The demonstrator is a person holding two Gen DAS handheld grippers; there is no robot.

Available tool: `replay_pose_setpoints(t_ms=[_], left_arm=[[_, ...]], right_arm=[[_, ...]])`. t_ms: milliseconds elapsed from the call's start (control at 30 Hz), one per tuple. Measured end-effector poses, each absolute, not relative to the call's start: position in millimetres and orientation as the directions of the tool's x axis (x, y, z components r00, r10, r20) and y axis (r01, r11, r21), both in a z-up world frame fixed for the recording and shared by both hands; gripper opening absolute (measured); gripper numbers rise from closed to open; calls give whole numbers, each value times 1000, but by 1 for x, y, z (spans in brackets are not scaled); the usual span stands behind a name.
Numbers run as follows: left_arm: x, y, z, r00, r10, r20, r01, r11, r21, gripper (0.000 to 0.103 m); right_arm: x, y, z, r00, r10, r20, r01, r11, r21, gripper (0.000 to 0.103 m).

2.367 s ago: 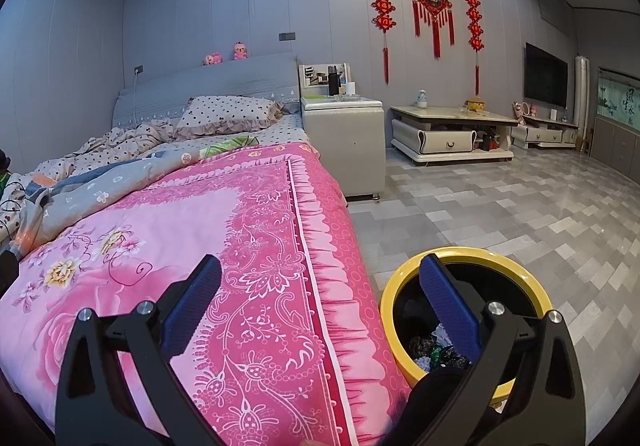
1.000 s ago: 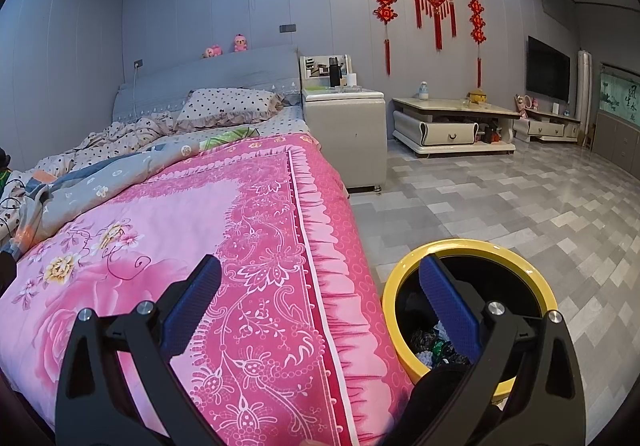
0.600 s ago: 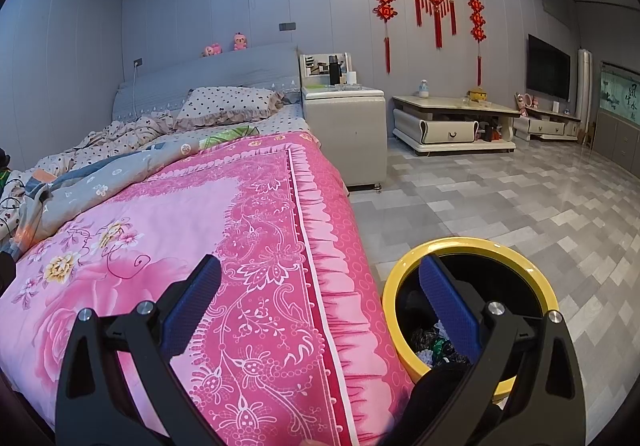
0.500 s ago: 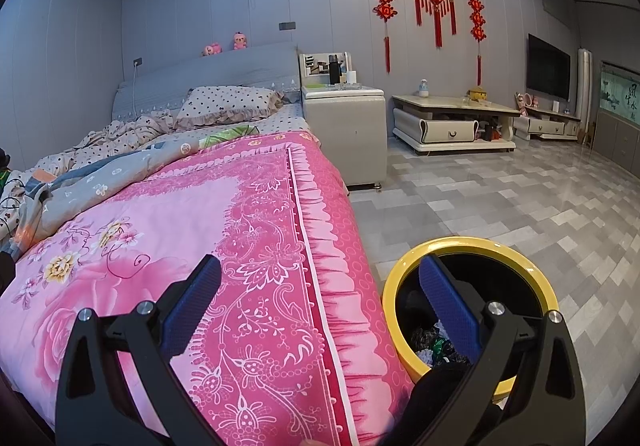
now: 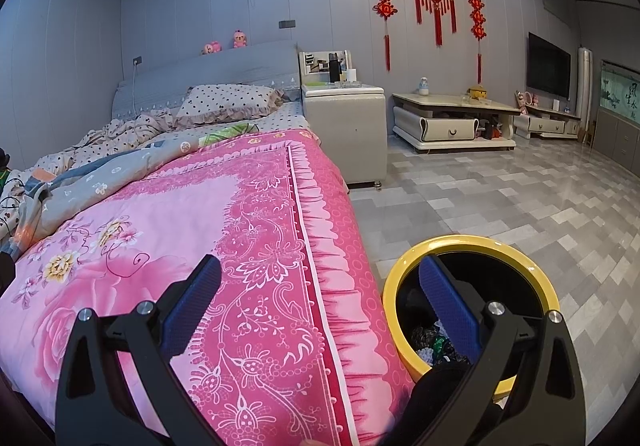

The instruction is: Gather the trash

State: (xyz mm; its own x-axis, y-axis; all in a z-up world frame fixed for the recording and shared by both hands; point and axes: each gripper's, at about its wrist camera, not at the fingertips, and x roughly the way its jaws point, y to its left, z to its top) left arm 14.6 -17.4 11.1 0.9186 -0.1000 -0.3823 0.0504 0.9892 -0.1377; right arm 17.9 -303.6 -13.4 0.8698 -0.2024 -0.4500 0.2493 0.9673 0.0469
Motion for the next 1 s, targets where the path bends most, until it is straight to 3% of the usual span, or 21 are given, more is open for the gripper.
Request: replay_pose_setpoints(t_ms=[1000], left_arm=[[15,-18,12,917,-102,-386,51,989,-140,95]], right_arm=[[24,-308,-20,857,-196,-476,249,967,51,95]])
